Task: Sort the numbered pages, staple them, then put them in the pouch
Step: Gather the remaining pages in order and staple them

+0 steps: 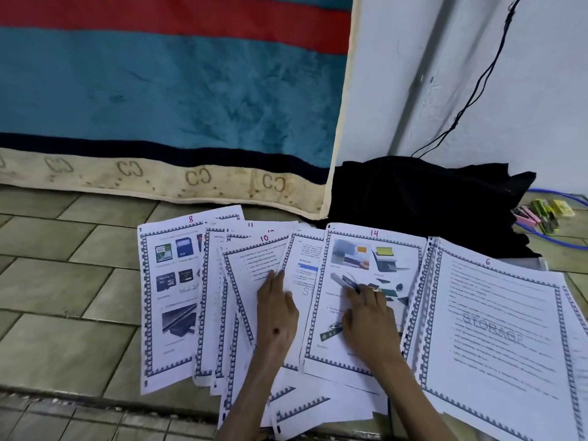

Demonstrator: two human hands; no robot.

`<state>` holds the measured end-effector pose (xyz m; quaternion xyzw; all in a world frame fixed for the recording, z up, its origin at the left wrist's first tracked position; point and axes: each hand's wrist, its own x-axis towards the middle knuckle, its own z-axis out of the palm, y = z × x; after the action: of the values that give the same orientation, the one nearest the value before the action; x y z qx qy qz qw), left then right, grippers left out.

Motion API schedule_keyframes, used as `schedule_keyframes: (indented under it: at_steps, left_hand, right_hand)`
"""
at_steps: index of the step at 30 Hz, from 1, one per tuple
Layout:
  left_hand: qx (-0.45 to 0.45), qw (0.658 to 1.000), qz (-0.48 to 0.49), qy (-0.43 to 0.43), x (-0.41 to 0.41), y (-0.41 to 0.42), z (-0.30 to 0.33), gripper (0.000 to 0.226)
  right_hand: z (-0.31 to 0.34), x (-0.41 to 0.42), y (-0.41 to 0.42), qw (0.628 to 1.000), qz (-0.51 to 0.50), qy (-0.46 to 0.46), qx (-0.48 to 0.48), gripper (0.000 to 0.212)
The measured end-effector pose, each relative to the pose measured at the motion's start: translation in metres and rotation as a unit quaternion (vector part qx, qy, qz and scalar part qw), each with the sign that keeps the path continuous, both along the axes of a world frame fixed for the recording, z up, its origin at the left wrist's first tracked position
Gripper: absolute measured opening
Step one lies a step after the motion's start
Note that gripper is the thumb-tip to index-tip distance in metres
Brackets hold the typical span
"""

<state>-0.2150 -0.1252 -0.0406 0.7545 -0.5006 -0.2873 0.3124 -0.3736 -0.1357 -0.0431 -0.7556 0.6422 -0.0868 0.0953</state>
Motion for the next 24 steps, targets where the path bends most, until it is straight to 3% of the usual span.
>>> schedule_keyframes:
  at_steps: [3, 9, 17, 21, 24]
  left_hand:
    - [0.003, 0.999, 0.027, 0.044, 0.011, -0.011, 0.001, 0.049]
    - [-0.018, 0.995, 0.043, 0.092, 0.024, -0.015, -0.001, 0.049]
    - [-0.035, 0.987, 0.05, 0.149, 0.032, -0.026, 0.002, 0.04]
    - [0.004, 0.98, 0.054, 0.19, 0.038, -0.03, 0.011, 0.049]
    - [0.032, 0.96, 0.081, 0.264, 0.038, -0.036, 0.024, 0.053]
  right_hand:
    - [0.004, -0.002, -0.007, 0.999, -0.02, 0.0, 0.038, 0.049]
    - [0.012, 0.016, -0.011, 0.989, -0.077, -0.03, 0.126, 0.097]
    - [0.01, 0.038, -0.008, 0.985, -0.036, -0.009, 0.169, 0.088]
    - [0.021, 0.056, 0.005, 0.992, -0.002, -0.055, 0.117, 0.105]
    - [0.032, 0.067, 0.014, 0.984, 0.044, -0.087, 0.152, 0.125]
